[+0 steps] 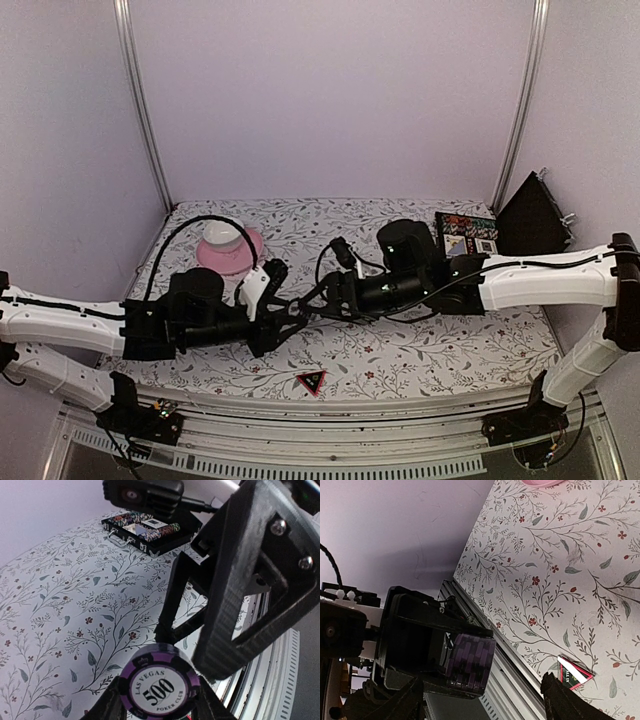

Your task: Pack up texas hold em set

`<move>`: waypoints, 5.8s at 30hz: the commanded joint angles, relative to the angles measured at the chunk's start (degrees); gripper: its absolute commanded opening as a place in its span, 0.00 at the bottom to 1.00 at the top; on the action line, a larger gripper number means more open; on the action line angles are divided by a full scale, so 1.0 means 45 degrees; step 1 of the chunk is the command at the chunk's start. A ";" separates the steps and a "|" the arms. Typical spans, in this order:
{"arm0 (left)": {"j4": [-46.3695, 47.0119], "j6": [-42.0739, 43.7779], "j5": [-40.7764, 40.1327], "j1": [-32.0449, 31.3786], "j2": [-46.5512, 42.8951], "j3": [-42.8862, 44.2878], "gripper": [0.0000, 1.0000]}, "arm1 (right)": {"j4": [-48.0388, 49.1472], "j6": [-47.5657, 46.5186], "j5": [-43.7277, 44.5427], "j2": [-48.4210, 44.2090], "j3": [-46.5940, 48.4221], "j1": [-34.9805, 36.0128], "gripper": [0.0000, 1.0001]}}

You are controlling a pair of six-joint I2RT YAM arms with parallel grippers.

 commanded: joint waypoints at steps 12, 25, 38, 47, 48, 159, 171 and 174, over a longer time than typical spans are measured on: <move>0.0811 0.0428 -0.0392 -0.0520 0.0347 0.0028 0.24 | -0.0080 0.0087 0.0793 0.1274 0.1244 0.0672 0.52; 0.0533 0.0694 -0.1214 -0.0695 0.0498 0.0269 0.56 | -0.1559 -0.0819 0.1971 0.0775 0.1705 0.0731 0.03; -0.4158 0.1491 -0.1360 0.2716 -0.2389 0.2428 0.95 | -0.7345 -0.4497 0.6745 -0.2627 0.0099 -0.4241 0.03; -0.7082 0.2643 -0.1204 0.7034 -0.3161 0.4352 0.97 | -0.7075 -0.7672 0.7752 -0.2347 -0.1170 -1.0056 0.02; -0.7096 0.2761 -0.1136 0.7448 -0.3162 0.4266 0.97 | -0.6902 -0.7901 0.7923 -0.2139 -0.1154 -1.0331 0.02; -0.5720 0.2557 -0.1014 0.8863 -0.3298 0.2318 0.97 | -0.8033 -0.4883 0.6859 0.4761 0.5042 0.3049 0.96; -0.5752 0.2513 -0.1081 0.8885 -0.3213 0.2358 0.97 | -0.8388 -0.5490 0.6615 0.6519 0.5724 0.3548 0.97; -0.5751 0.2494 -0.1099 0.8884 -0.3168 0.2375 0.97 | -0.8441 -0.5527 0.6735 0.6871 0.5868 0.3639 0.97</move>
